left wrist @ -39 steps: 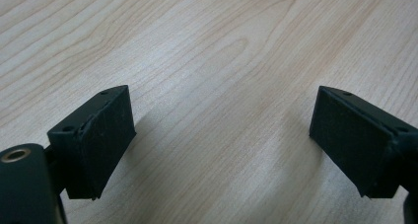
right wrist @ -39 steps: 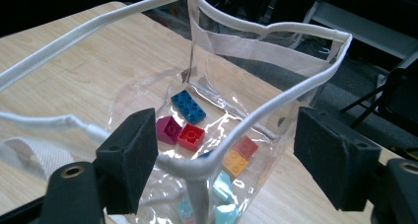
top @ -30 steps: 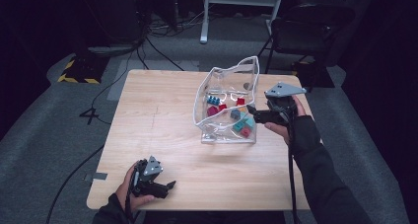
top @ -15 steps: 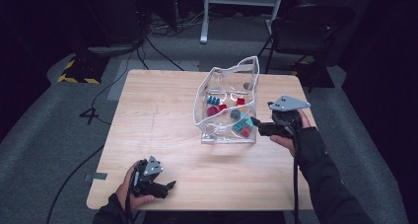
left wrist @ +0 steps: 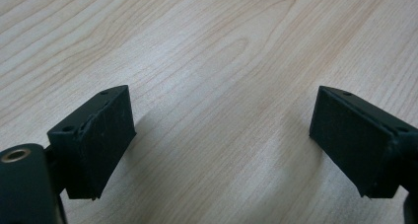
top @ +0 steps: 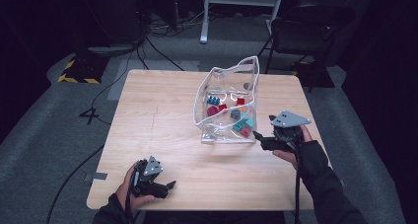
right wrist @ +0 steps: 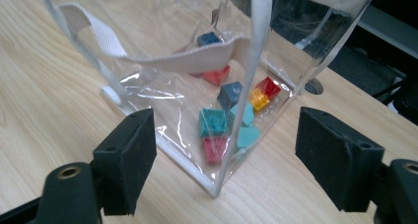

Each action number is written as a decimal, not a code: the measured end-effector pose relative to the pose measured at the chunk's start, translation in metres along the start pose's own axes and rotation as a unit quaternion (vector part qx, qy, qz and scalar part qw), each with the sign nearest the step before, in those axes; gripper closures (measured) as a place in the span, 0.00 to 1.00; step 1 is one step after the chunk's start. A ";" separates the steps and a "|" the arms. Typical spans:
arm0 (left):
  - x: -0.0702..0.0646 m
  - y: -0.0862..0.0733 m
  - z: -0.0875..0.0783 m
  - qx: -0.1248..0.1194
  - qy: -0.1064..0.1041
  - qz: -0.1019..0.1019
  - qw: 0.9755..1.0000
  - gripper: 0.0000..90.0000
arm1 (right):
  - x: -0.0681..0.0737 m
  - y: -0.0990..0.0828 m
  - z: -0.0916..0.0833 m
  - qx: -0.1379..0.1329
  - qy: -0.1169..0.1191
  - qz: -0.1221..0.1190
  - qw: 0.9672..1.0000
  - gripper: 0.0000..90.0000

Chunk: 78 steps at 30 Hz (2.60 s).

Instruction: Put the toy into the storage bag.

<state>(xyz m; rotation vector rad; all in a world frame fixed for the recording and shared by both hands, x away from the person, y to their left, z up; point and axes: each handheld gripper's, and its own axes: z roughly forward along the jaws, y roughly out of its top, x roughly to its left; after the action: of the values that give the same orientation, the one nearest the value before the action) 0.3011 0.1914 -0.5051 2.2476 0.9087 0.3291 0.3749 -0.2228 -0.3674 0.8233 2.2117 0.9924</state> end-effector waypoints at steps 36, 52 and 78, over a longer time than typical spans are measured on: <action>0.000 0.000 0.000 0.000 0.000 0.000 1.000 0.11 | 0.018 -0.082 0.007 0.067 0.017 -0.009 0.998 0.26; 0.000 0.000 0.000 0.000 0.000 0.000 1.000 0.11 | 0.015 -0.115 0.004 0.086 0.010 0.003 0.996 0.26; 0.000 0.000 0.000 -0.001 0.001 0.000 1.000 0.11 | 0.008 -0.170 -0.009 0.074 0.039 0.059 0.995 0.25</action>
<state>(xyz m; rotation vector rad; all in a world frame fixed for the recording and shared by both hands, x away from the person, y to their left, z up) 0.3015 0.1915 -0.5051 2.2461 0.9081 0.3317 0.3130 -0.3119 -0.4990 1.0091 2.3479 0.9377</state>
